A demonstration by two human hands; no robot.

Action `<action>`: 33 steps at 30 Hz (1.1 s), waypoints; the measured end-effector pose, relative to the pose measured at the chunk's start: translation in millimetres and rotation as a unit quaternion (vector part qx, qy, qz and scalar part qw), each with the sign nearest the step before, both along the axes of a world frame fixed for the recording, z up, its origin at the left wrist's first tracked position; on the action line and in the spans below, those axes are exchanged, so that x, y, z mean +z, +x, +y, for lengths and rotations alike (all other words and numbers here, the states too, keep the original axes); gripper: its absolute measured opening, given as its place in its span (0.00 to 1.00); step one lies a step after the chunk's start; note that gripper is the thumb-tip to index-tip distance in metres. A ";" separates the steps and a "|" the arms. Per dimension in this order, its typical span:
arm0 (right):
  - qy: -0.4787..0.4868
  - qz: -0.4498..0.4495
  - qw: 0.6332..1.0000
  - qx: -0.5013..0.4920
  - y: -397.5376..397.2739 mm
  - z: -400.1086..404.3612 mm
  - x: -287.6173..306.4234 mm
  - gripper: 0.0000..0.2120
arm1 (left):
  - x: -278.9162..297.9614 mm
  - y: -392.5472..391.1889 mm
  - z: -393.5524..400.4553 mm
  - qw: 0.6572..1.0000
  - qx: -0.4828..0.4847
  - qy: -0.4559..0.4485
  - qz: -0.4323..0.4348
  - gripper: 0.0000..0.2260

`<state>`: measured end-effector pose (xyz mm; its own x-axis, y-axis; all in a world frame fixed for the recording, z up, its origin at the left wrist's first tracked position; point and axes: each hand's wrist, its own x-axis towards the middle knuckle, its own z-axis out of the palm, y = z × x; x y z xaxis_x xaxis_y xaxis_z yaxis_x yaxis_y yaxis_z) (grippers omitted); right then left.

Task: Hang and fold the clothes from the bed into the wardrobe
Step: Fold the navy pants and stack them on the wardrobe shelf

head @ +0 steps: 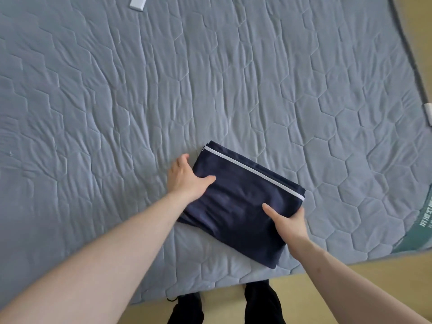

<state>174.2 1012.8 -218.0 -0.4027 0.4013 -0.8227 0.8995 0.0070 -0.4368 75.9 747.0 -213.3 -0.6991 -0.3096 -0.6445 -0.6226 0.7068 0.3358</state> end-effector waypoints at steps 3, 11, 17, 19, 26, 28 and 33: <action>-0.001 0.010 1.000 -0.005 -0.3 1.4 -6.5 0.37 | -10.1 -14.8 -12.4 0.988 0.016 0.091 -0.126 0.55; -0.056 0.011 0.995 -0.076 -14.9 27.2 2.4 0.15 | 3.1 21.5 2.1 0.909 0.218 0.296 -0.199 0.22; -0.034 0.014 0.998 0.041 -16.2 36.1 -3.2 0.24 | -7.4 57.8 9.4 0.925 0.257 0.240 -0.143 0.14; -0.026 0.017 0.997 0.068 -16.4 35.0 -5.6 0.34 | -9.6 59.8 13.0 0.929 0.261 0.233 -0.119 0.16; -0.041 0.022 0.991 0.122 -17.7 36.7 5.3 0.29 | 5.8 58.5 11.5 0.926 0.203 0.268 -0.173 0.16; -0.063 0.036 0.992 0.107 -17.5 39.2 20.3 0.23 | 20.0 59.4 12.7 0.927 0.201 0.268 -0.167 0.15; -0.090 0.054 0.989 0.100 -10.2 48.7 86.4 0.22 | 88.7 77.9 18.7 0.954 0.161 0.243 -0.069 0.40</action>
<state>164.0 1061.5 -131.6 -0.5495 0.1547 -0.8210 0.8354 0.0936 -0.5415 153.7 765.7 -124.6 -0.5164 -0.1345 -0.8457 -0.8431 0.2532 0.4745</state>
